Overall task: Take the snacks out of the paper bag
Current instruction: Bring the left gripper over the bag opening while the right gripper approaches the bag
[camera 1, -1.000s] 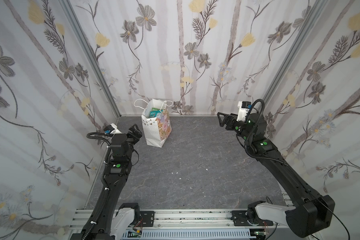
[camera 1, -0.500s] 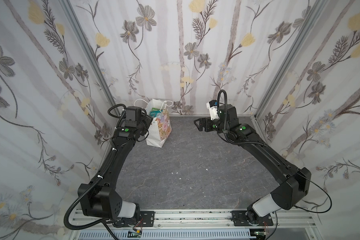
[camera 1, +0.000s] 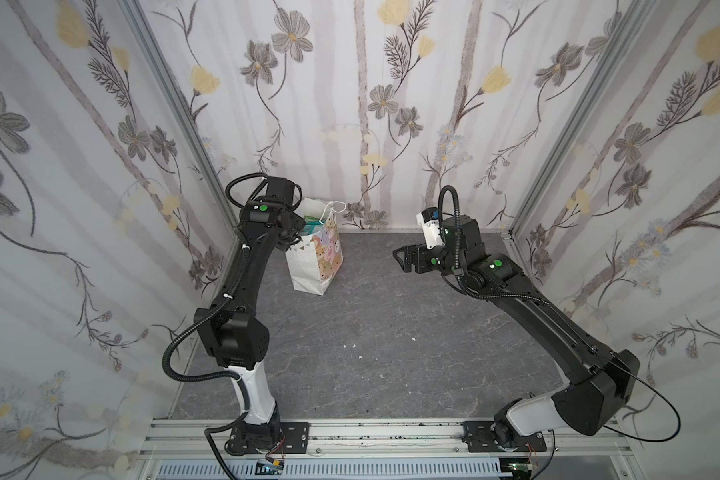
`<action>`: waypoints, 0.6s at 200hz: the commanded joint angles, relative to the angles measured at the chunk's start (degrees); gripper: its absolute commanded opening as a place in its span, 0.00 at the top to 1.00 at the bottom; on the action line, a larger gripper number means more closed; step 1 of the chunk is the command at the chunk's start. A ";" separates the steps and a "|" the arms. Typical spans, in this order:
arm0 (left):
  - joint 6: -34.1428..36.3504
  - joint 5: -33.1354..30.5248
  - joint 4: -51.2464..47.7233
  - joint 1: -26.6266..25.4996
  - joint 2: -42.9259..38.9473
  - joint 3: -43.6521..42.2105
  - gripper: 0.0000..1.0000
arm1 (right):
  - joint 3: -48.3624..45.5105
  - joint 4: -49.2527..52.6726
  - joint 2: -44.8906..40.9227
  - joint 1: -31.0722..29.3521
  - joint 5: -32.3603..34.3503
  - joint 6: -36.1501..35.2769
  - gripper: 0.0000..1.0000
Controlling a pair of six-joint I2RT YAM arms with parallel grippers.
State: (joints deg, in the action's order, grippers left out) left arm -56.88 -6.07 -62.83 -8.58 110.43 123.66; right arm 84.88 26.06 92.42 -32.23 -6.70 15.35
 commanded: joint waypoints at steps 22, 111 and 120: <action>3.53 -1.26 -13.55 0.03 8.43 11.47 0.48 | -0.66 1.43 -3.46 -0.40 2.61 -1.45 0.06; 11.05 9.79 -14.49 -0.38 9.19 13.83 1.00 | -1.73 0.84 -5.91 -0.64 3.25 -1.12 0.08; 12.18 10.35 -15.47 -0.38 9.11 14.26 1.00 | -1.74 0.59 -5.94 -0.68 3.21 -0.95 0.08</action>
State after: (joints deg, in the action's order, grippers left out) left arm -49.15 0.51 -75.16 -8.91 119.61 136.40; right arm 83.33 28.38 86.80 -32.77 -3.90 14.02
